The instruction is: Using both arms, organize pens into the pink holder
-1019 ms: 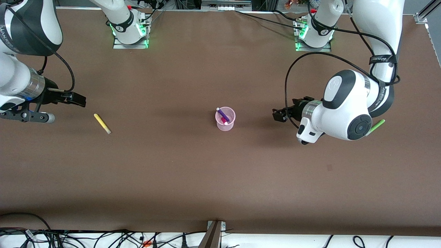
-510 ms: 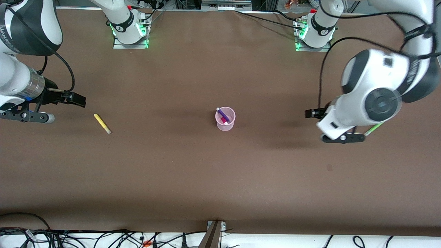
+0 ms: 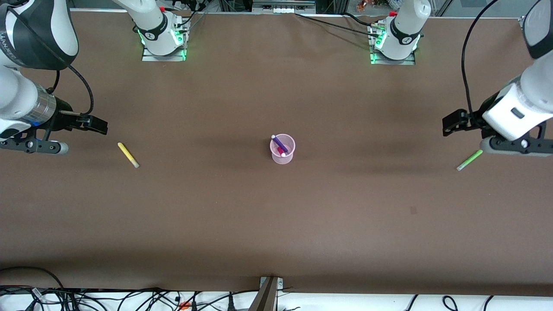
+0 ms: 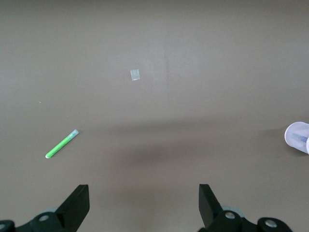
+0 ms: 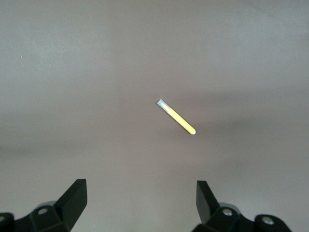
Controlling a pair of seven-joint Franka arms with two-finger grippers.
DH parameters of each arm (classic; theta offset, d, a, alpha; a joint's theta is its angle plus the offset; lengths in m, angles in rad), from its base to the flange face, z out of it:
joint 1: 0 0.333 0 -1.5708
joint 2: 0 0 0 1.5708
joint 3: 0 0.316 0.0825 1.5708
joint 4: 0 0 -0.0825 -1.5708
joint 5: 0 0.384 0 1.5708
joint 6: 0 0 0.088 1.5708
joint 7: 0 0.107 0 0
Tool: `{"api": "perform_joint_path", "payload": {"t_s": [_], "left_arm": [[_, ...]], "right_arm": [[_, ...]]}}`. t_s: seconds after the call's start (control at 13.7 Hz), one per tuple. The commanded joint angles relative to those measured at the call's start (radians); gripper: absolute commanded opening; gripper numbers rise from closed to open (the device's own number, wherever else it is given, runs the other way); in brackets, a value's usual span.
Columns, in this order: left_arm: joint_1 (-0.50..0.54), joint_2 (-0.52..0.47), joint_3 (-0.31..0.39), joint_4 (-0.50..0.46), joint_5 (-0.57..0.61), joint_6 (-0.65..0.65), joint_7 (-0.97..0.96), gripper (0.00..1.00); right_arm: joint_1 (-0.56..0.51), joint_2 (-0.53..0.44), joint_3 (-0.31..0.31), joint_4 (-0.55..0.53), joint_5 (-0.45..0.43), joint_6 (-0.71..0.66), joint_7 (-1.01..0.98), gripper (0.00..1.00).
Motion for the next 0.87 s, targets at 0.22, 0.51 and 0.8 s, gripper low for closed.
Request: {"api": "perform_joint_path", "payload": {"t_s": [0.22,0.51,0.8], "left_arm": [[0.199,-0.205,-0.141,-0.315,0.055,0.167,0.036,1.00],[0.136,-0.274,-0.078,-0.415,0.046,0.247,0.045,1.00],[0.113,-0.274,-0.049,-0.415,0.046,0.245,0.037,1.00]], "right_arm": [[0.006,-0.019,0.000,0.000,-0.009,0.003,-0.006,1.00],[0.006,-0.020,0.002,0.000,-0.002,-0.001,-0.003,1.00],[0.006,-0.019,0.003,0.000,0.001,0.011,-0.001,1.00]]}}
